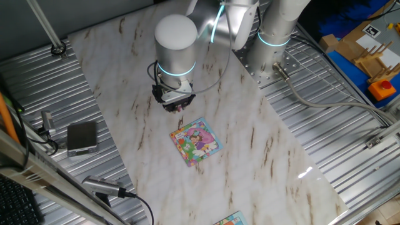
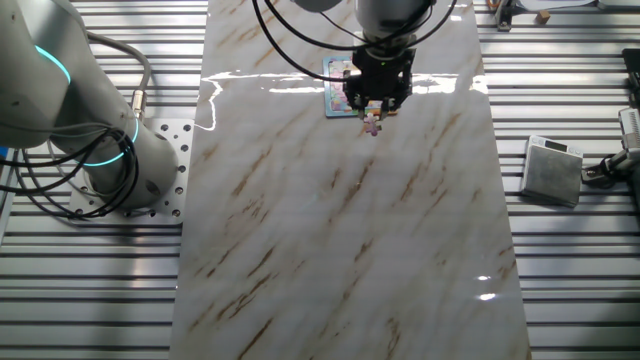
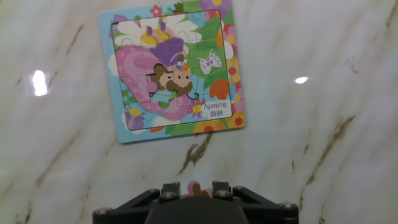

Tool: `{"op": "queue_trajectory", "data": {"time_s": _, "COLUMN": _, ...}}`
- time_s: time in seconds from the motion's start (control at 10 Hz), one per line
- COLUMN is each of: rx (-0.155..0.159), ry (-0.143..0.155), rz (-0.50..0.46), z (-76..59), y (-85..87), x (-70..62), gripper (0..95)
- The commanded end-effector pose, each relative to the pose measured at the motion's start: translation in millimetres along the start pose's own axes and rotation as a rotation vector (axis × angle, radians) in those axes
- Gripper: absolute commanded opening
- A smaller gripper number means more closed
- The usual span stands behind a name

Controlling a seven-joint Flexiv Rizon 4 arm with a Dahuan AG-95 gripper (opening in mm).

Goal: Assemble one piece of a puzzle

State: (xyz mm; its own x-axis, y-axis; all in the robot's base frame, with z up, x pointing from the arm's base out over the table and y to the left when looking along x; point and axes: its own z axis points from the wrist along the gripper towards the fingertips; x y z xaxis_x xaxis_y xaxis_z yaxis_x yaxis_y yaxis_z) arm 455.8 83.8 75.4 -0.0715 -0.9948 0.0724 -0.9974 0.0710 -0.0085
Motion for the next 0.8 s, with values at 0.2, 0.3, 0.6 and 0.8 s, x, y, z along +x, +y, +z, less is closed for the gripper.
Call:
{"op": "queue_trajectory", "data": {"time_s": 0.2, "rx": -0.011, "ry": -0.024, "rz": 0.045, "z": 0.3, "y": 0.3, "x": -0.4, "gripper": 0.0}}
{"op": "queue_trajectory", "data": {"time_s": 0.3, "rx": -0.012, "ry": -0.033, "rz": 0.063, "z": 0.3, "y": 0.3, "x": -0.4, "gripper": 0.0}}
{"op": "queue_trajectory", "data": {"time_s": 0.6, "rx": -0.014, "ry": -0.044, "rz": 0.074, "z": 0.3, "y": 0.3, "x": -0.4, "gripper": 0.0}}
{"op": "queue_trajectory", "data": {"time_s": 0.8, "rx": -0.014, "ry": -0.042, "rz": 0.068, "z": 0.3, "y": 0.3, "x": -0.4, "gripper": 0.0}}
